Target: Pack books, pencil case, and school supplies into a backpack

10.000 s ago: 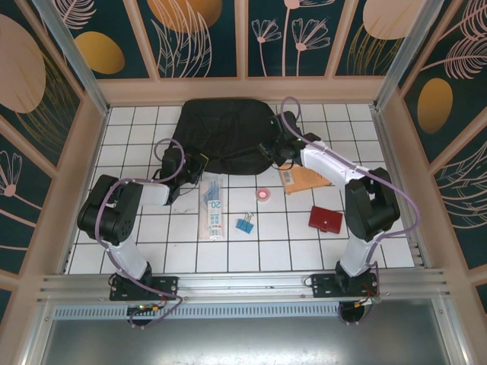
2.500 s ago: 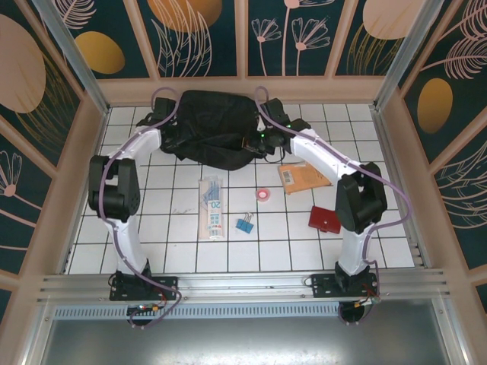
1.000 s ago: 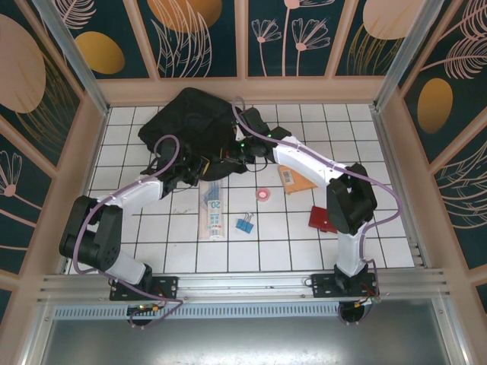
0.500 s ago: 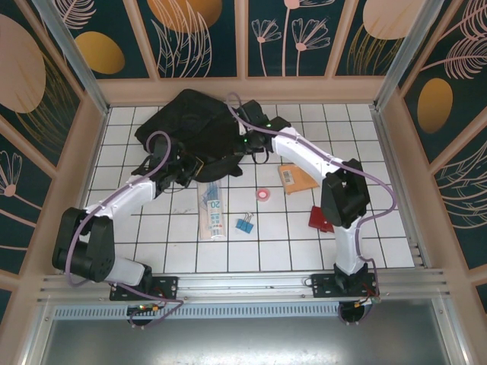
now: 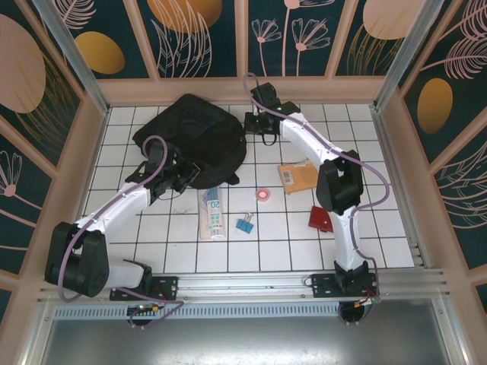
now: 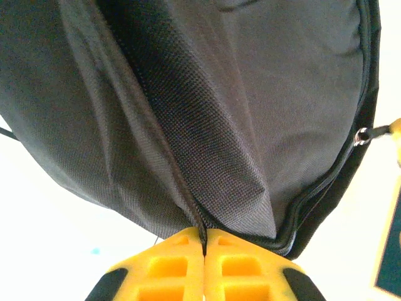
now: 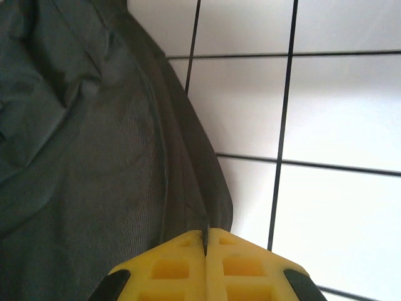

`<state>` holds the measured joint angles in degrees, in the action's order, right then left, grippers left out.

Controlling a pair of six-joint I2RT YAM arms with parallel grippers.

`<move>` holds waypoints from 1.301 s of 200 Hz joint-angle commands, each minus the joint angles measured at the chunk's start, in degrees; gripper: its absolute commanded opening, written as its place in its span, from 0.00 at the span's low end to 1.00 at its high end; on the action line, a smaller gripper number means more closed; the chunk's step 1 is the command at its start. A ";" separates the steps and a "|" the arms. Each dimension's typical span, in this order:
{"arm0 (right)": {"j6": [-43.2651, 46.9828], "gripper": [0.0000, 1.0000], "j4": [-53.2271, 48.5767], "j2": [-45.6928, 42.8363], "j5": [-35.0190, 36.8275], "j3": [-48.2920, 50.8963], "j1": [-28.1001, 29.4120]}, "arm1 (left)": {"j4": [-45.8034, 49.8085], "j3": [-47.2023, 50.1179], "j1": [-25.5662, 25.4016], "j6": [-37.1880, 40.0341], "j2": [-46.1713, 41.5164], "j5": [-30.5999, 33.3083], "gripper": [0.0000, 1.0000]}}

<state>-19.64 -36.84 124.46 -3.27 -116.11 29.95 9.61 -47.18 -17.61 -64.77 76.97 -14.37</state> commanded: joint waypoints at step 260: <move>-7.31 0.00 1.62 -25.55 -0.88 9.80 14.03 | 13.89 -46.80 8.35 13.84 42.37 13.22 0.33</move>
<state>-24.56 -39.27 101.73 -3.03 -107.50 42.04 25.04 -87.50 -8.10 -53.60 114.96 5.67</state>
